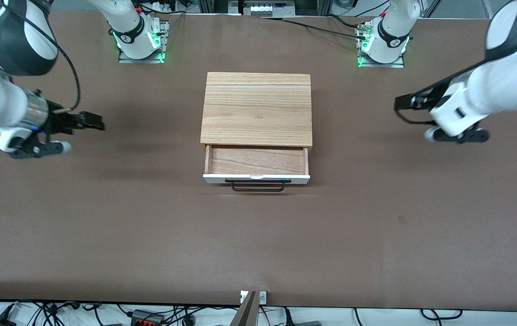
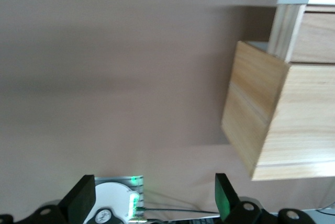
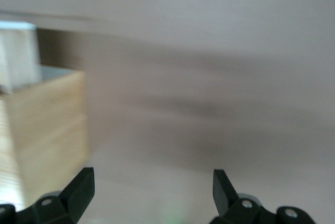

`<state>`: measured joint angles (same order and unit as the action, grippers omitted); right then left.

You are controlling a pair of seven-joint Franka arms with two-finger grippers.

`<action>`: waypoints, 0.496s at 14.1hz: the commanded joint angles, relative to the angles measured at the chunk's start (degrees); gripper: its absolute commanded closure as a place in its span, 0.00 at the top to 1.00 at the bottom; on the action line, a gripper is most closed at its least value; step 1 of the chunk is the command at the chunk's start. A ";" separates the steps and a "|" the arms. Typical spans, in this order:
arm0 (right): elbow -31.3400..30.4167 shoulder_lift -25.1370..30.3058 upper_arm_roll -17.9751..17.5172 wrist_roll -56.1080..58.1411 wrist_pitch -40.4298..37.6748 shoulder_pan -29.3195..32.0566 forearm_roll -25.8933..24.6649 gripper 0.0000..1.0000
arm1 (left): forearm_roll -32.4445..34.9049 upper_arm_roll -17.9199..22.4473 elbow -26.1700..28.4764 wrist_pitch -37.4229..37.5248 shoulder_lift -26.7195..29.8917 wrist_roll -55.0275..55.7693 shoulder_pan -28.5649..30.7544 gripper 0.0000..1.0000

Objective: Close drawer with both arms simultaneously
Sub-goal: 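Move the left gripper and the right gripper to the drawer front corners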

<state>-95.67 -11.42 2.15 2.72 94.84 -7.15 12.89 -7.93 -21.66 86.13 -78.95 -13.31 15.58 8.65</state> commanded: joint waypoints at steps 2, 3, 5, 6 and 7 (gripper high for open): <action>11.71 -11.32 0.05 -0.61 2.53 -1.63 13.36 1.00 | -0.60 -0.22 -4.83 -3.64 -9.52 3.23 -5.91 1.00; 14.00 -14.48 0.05 -0.70 4.63 -2.08 17.04 1.00 | -0.68 -0.22 -4.84 -6.19 -11.28 3.14 -6.79 1.00; 15.69 -18.80 0.05 -0.62 10.68 -4.44 25.13 1.00 | -2.34 -0.22 -4.84 -12.60 -14.89 3.23 -8.38 1.00; 15.69 -20.30 0.05 -0.44 15.15 -5.85 26.82 1.00 | -3.22 -0.22 -4.84 -15.67 -16.47 3.14 -9.08 1.00; 15.69 -22.23 0.05 -0.35 20.42 -7.86 27.10 1.00 | -3.93 -0.22 -4.84 -17.27 -17.62 3.14 -9.61 1.00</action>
<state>-82.79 -29.34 2.01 2.74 109.24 -11.90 37.65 -10.24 -21.84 84.01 -94.41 -27.85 18.20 -0.20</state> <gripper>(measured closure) 0.000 0.000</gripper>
